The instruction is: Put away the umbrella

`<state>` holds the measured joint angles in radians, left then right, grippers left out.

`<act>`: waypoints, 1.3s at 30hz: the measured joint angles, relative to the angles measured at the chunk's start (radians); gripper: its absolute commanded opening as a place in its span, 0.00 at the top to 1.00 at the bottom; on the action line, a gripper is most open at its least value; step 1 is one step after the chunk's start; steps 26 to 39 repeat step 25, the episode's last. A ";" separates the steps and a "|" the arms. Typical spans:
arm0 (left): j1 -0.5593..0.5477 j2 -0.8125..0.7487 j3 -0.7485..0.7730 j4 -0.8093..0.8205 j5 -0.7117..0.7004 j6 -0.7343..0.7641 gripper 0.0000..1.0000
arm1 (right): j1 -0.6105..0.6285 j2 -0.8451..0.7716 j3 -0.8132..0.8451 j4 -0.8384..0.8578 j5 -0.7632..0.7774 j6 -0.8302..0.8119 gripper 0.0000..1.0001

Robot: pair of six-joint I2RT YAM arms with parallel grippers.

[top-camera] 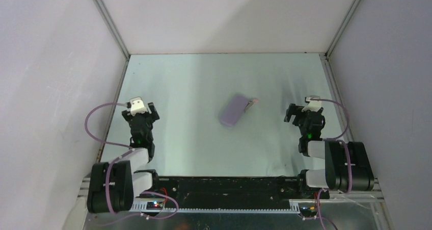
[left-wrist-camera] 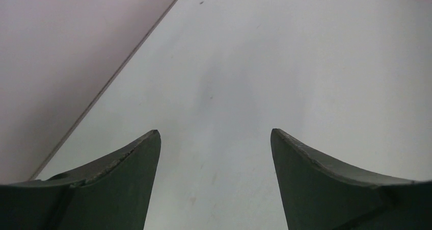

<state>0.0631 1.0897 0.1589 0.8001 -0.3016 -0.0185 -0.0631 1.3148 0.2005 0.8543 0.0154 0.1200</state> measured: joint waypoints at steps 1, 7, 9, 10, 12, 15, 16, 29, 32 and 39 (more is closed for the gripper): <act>0.006 0.034 -0.002 0.061 0.024 -0.004 0.13 | 0.007 0.030 0.001 0.000 0.000 -0.005 0.00; 0.002 0.164 -0.021 0.195 0.074 -0.014 0.00 | 0.056 0.048 0.012 0.043 0.028 -0.034 0.00; -0.005 0.165 -0.018 0.201 0.079 -0.011 0.00 | 0.056 0.048 0.017 0.056 0.035 -0.039 0.00; -0.008 0.164 -0.017 0.201 0.081 -0.010 0.00 | 0.055 0.048 0.018 0.062 0.035 -0.042 0.01; -0.012 0.165 -0.015 0.202 0.089 -0.008 0.00 | 0.054 0.048 0.019 0.062 0.035 -0.043 0.00; -0.013 0.165 -0.013 0.204 0.096 -0.008 0.00 | 0.052 0.048 0.019 0.062 0.034 -0.043 0.01; -0.013 0.165 -0.013 0.206 0.097 -0.008 0.00 | 0.051 0.048 0.019 0.062 0.034 -0.043 0.01; -0.013 0.166 -0.011 0.205 0.097 -0.008 0.00 | 0.050 0.048 0.019 0.062 0.034 -0.045 0.01; -0.013 0.166 -0.011 0.205 0.097 -0.008 0.00 | 0.050 0.048 0.019 0.062 0.034 -0.045 0.01; -0.013 0.166 -0.011 0.205 0.097 -0.008 0.00 | 0.050 0.048 0.019 0.062 0.034 -0.045 0.01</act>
